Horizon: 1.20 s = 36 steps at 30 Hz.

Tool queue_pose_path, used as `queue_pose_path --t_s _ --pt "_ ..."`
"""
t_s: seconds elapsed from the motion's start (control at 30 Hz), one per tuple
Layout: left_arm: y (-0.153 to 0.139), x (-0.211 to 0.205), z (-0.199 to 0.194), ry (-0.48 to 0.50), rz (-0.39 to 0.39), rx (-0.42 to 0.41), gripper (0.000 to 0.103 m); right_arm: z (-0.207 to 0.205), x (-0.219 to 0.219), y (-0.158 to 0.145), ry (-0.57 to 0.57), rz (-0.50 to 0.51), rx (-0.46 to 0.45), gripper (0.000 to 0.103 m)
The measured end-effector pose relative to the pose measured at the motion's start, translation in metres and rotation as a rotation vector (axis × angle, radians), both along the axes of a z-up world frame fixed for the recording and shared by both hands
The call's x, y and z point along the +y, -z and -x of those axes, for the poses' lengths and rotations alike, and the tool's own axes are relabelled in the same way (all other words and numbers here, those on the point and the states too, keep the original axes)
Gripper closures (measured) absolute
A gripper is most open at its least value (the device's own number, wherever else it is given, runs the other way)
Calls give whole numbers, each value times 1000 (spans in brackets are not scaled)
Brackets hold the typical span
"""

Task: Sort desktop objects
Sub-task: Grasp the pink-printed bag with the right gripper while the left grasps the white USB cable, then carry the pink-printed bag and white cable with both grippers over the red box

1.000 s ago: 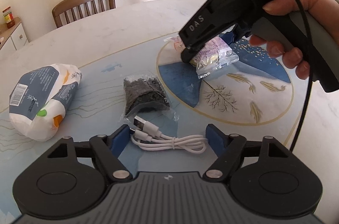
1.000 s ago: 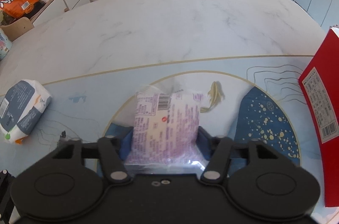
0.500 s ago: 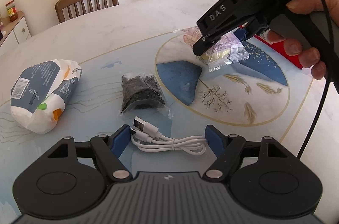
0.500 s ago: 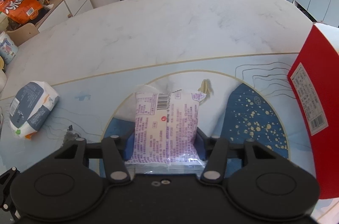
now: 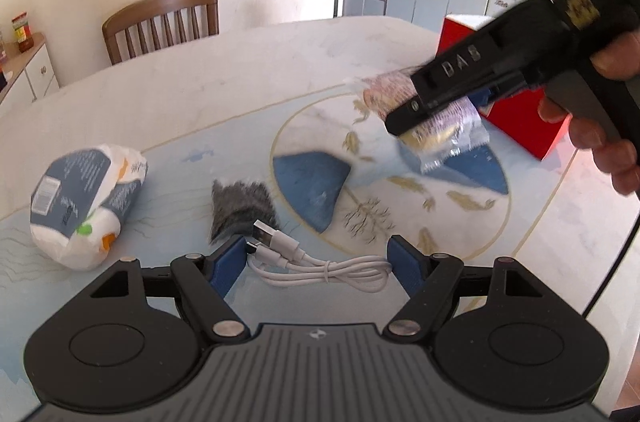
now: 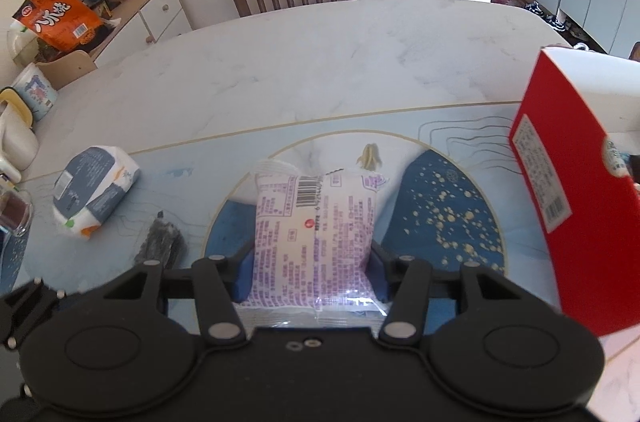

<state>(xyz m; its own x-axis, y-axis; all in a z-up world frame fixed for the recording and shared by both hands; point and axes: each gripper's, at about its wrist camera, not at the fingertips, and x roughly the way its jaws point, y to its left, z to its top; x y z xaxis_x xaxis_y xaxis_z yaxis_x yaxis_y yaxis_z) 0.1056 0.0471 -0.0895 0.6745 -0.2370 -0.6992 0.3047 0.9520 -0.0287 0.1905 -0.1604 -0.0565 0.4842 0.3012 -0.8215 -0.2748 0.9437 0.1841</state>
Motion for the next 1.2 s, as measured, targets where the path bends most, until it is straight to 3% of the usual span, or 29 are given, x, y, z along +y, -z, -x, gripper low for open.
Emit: queue_pose_path --t_s 0.47,1.2 --pt "-42 -40 3 85 27 -69 26 33 -46 -25 3 -20 -12 50" --pt "-86 -121 5 207 66 -118 26 64 -137 -66 75 -77 -67 50"
